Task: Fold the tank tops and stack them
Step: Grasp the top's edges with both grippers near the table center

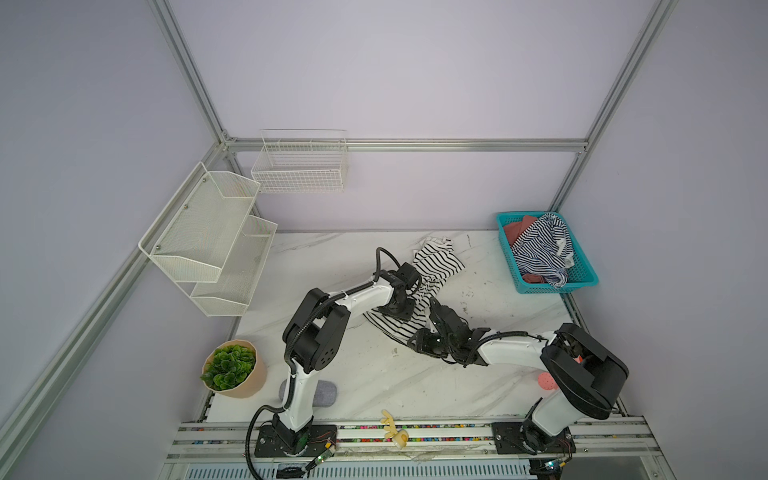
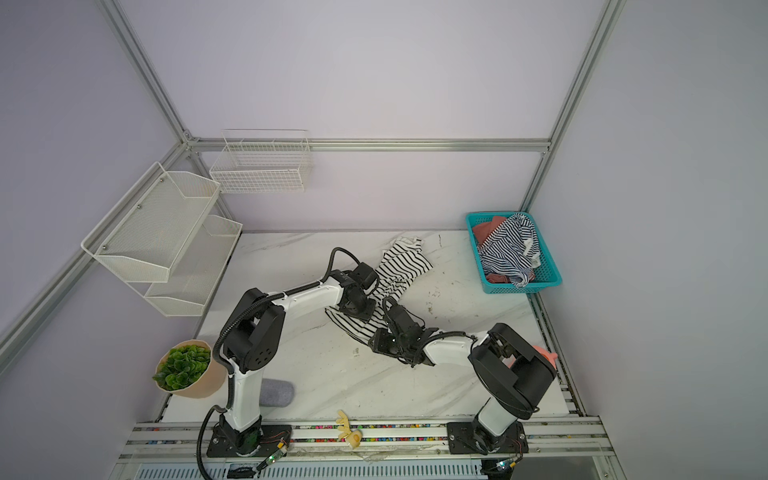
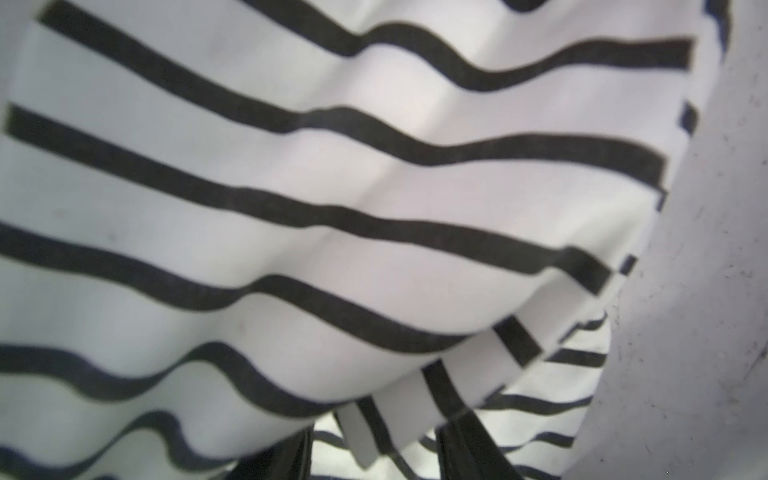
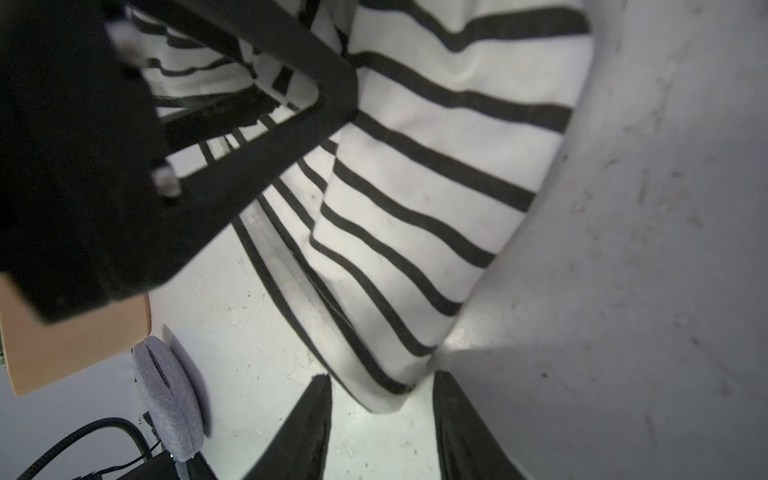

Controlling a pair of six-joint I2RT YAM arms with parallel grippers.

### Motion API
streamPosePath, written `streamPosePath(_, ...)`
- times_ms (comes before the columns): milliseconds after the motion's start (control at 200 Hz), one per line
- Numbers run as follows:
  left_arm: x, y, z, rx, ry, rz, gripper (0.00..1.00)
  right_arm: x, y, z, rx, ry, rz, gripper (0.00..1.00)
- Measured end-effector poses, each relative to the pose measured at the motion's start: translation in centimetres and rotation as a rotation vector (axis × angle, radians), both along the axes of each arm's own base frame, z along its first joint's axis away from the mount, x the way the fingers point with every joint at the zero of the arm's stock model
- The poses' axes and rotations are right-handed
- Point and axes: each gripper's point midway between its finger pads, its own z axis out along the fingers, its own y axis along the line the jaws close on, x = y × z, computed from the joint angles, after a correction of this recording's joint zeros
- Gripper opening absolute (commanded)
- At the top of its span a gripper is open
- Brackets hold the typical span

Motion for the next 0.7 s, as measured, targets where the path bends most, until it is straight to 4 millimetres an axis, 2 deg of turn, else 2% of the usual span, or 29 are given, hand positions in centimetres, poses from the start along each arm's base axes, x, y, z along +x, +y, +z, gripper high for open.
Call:
streamPosePath(135,0.07,0.3,-0.01,0.013,-0.003,0.017,0.39,0.06,0.45,-0.05,0.016,-0.001,0.003,0.39)
streamPosePath(275,0.36,0.17,-0.13,0.017,-0.002,0.024,0.28,0.09,0.54,-0.01,0.03,0.003,-0.008,0.39)
streamPosePath(505,0.67,0.1,-0.77,0.032,0.005,0.027,0.21,0.16,0.6,-0.11,0.041,0.013,-0.025,0.4)
streamPosePath(605,0.74,0.21,-0.93,0.041,0.005,0.029,0.17,0.22,0.69,-0.2,0.044,0.013,-0.027,0.33)
streamPosePath(700,0.82,0.3,-0.81,0.048,0.002,0.031,0.1,0.23,0.66,-0.44,0.041,0.02,-0.032,0.2)
